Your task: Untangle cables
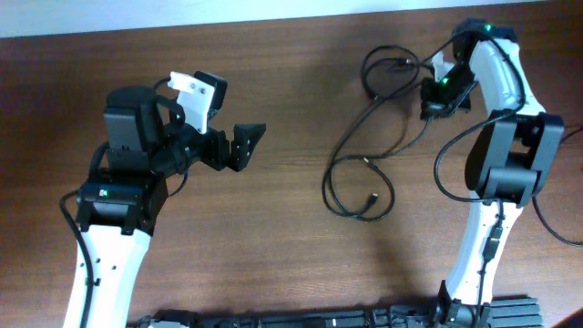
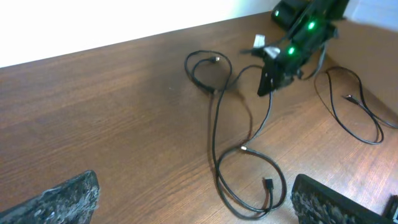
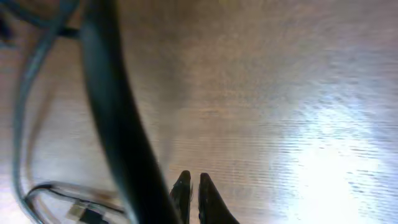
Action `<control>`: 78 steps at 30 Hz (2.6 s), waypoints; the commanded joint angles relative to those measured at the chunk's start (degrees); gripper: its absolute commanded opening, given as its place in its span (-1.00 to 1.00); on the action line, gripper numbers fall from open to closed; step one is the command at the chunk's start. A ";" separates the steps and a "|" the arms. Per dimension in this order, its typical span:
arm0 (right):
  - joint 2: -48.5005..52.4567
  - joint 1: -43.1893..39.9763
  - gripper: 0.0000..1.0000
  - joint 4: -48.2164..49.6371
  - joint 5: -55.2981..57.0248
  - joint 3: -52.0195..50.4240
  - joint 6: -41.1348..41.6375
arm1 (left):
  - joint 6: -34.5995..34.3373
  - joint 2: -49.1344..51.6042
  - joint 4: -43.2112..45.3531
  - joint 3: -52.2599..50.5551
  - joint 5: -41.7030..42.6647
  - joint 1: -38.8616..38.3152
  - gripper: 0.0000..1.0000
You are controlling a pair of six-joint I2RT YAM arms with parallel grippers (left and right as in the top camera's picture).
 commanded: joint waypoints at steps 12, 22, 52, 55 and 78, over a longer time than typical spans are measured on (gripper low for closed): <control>-15.43 1.14 -0.92 -12.11 -2.10 39.54 -0.15 | -0.37 -0.35 0.11 0.17 -0.24 0.11 0.98; -23.30 2.34 -0.92 -9.86 -9.88 55.30 0.33 | -0.37 -0.35 0.11 0.17 -0.24 0.11 0.99; -19.56 2.23 -0.92 -0.55 -5.18 59.14 1.14 | -0.37 -0.35 0.11 0.17 -0.22 0.11 0.98; -16.65 2.23 -0.92 -1.05 -4.98 58.84 1.14 | -0.37 -0.35 0.11 0.17 -0.22 0.11 0.98; -1.97 2.19 -0.92 -6.21 -4.02 58.18 1.62 | -0.35 -0.35 0.11 0.17 -0.24 0.11 0.98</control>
